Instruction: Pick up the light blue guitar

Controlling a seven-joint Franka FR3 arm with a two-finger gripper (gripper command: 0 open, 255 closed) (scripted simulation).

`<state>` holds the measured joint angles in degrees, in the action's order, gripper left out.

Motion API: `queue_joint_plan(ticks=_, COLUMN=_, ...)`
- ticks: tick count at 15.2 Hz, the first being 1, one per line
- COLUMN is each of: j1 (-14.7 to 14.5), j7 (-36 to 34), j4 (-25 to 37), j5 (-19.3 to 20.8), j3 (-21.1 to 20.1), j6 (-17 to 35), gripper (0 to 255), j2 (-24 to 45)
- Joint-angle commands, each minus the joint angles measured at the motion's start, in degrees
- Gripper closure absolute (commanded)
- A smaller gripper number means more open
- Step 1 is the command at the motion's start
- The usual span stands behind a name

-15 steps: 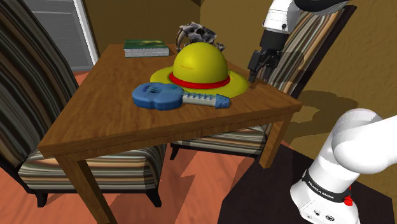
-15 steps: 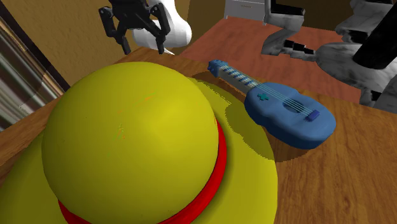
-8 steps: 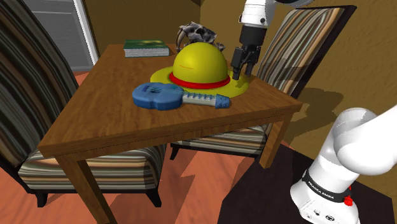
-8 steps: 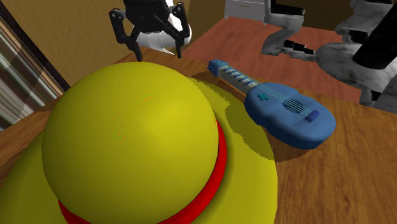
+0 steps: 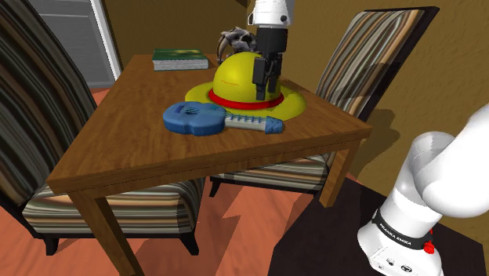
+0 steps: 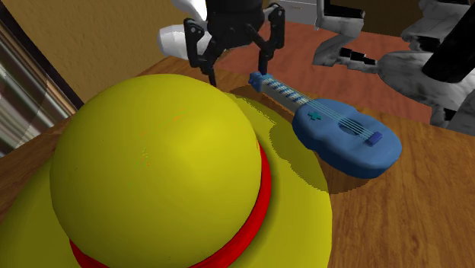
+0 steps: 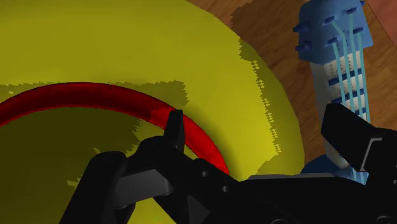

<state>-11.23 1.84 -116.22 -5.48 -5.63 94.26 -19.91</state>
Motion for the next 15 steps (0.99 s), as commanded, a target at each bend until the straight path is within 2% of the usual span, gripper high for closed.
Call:
queue_joint_plan(ticks=1, j1=-1.4, j7=1.4, j4=4.0, j5=0.0, j3=-1.3, j6=-1.2, gripper=0, j2=3.9)
queue_joint_plan(ticks=8, j1=-5.9, j7=5.5, j4=18.3, j5=1.0, j3=-6.2, j6=-6.5, gripper=0, j2=16.3)
queue_joint_plan(ticks=15, j1=-6.0, j7=5.9, j4=12.2, j5=0.9, j3=-6.2, j6=-1.0, gripper=0, j2=15.7)
